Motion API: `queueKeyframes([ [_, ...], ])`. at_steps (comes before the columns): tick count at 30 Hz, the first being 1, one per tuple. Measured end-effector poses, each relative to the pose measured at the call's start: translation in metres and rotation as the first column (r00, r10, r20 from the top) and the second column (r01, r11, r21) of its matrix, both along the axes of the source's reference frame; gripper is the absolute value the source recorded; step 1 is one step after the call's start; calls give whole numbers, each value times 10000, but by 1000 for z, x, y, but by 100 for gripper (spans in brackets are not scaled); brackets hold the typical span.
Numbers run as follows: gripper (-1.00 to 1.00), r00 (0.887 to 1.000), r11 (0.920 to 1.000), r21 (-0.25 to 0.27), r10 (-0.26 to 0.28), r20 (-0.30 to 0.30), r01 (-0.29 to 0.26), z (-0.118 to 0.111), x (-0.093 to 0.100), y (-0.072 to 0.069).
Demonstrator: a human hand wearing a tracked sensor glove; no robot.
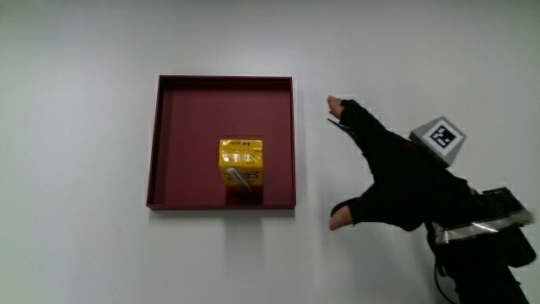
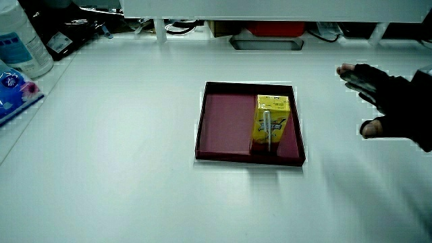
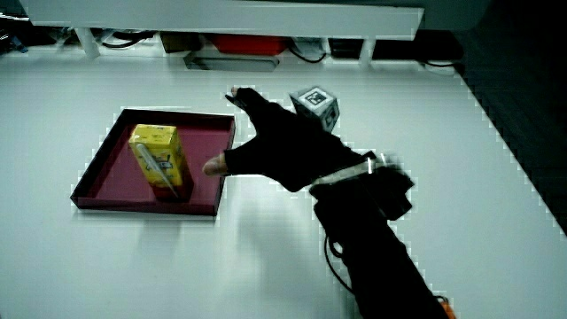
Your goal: Pick ice redtea
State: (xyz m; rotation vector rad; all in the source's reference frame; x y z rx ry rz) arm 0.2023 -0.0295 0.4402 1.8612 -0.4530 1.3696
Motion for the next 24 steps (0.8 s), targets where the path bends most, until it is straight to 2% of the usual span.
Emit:
queueKeyframes([
  [8, 0, 9993, 9984, -533, -195, 308, 212, 17, -33, -5],
  [12, 0, 9977, 9948, -981, -219, 636, 281, 21, -52, -6],
  [13, 0, 9965, 9916, -1262, -165, 819, 268, 21, -56, -5],
  [15, 0, 9970, 9942, -1008, -307, 709, 378, 36, -62, -6],
  [16, 0, 9940, 9935, -1082, -250, 1069, 366, 37, -67, -6],
  [17, 0, 9964, 9925, -1165, -264, 810, 357, 39, -70, -6],
  [18, 0, 9935, 9912, -1264, -247, 1107, 388, 41, -75, -6],
  [19, 0, 9944, 9901, -1328, -316, 1010, 449, 45, -78, -6],
  [20, 0, 9934, 9914, -1198, -401, 1071, 529, 48, -82, -7],
  [23, 0, 9896, 9900, -1277, -427, 1374, 604, 54, -93, -7],
  [24, 0, 9909, 9903, -1250, -443, 1268, 603, 57, -95, -8],
])
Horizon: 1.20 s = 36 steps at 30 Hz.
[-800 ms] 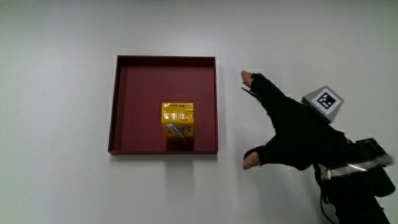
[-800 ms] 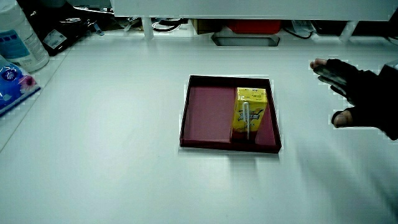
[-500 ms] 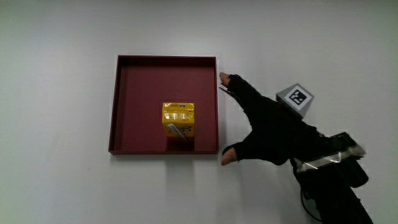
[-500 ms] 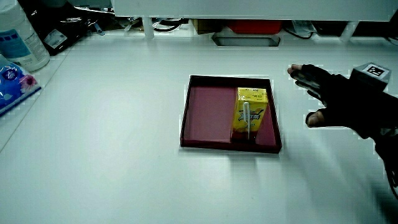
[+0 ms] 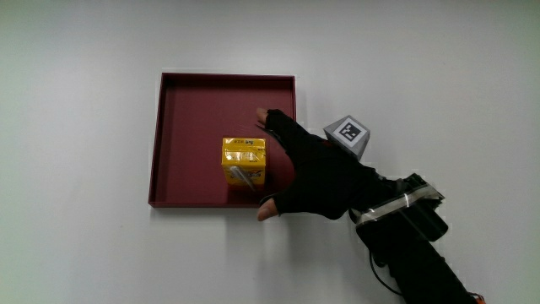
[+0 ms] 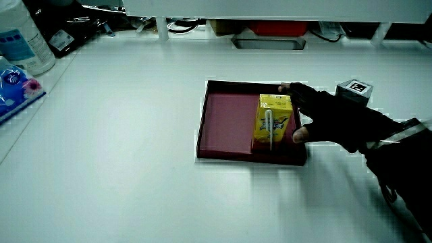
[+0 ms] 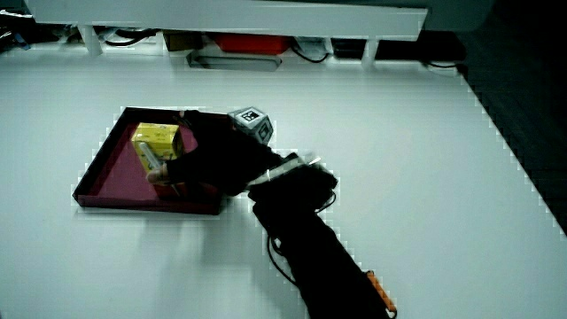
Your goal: Pick ice redtea
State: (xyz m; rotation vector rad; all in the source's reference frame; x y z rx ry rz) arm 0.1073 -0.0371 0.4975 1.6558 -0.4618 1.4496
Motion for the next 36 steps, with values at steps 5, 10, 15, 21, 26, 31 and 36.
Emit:
queueKeyframes([
  [5, 0, 9995, 9999, 100, -2, 313, -1, 9, -12, 0],
  [10, 7, 9969, 9995, 35, 304, 727, -308, 13, -11, -1],
  [15, 25, 9944, 9980, -14, 623, 854, -624, 15, -8, -1],
  [21, 46, 9785, 9839, 396, 1684, 1194, -1742, 20, -3, 1],
  [26, 64, 9648, 9715, 566, 2202, 1439, -2302, 19, -4, 2],
  [31, 82, 9564, 9669, 365, 2438, 1611, -2526, 24, -4, 4],
  [36, 100, 9533, 9654, 275, 2514, 1672, -2594, 27, -5, 4],
])
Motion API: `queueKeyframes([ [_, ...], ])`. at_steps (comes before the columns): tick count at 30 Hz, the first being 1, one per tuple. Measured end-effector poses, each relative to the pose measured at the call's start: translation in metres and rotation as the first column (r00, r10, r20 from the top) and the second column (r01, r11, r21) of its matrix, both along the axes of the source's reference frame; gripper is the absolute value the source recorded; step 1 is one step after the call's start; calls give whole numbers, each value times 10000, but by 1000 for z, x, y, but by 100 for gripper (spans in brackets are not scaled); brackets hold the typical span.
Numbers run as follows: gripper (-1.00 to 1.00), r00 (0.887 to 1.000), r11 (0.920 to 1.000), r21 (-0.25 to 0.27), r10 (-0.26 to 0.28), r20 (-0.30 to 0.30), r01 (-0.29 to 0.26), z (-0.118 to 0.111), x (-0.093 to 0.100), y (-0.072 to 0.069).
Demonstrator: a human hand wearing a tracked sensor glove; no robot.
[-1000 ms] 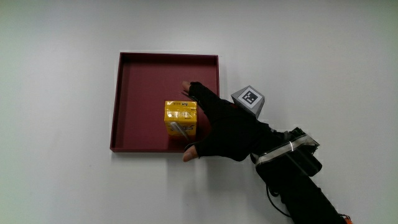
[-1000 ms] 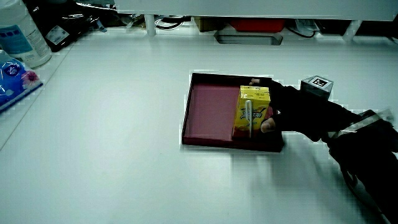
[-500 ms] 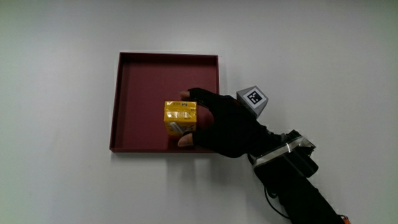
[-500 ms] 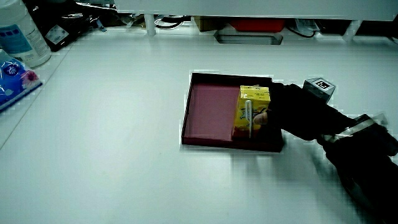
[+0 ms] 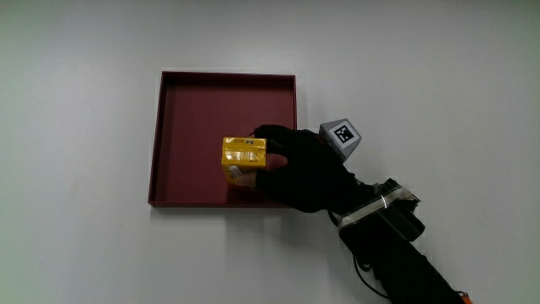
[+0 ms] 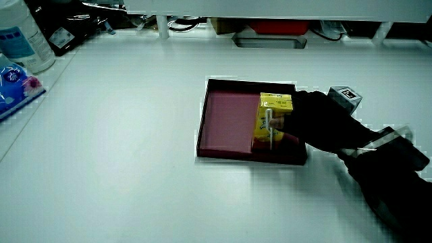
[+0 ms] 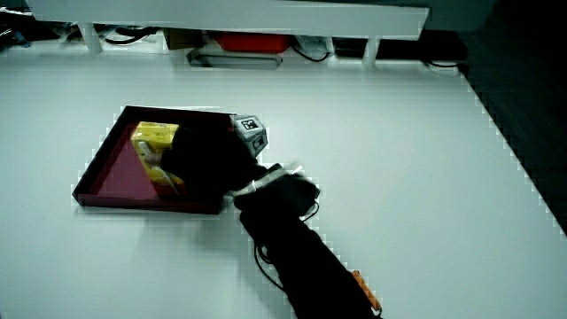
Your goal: Pick ice redtea
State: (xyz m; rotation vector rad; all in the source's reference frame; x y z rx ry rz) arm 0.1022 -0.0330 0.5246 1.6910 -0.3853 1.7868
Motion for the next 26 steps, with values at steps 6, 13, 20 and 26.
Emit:
queueKeyframes([
  [6, 100, 9997, 10000, -7, 94, 204, -93, -3, 0, 2],
  [13, 100, 9957, 9998, -8, 217, 895, -218, -29, 9, 1],
  [20, 100, 10000, 9955, 950, 32, 89, -40, -52, 39, 9],
  [26, 100, 9978, 9819, 1888, -261, 616, 140, -66, 60, 27],
])
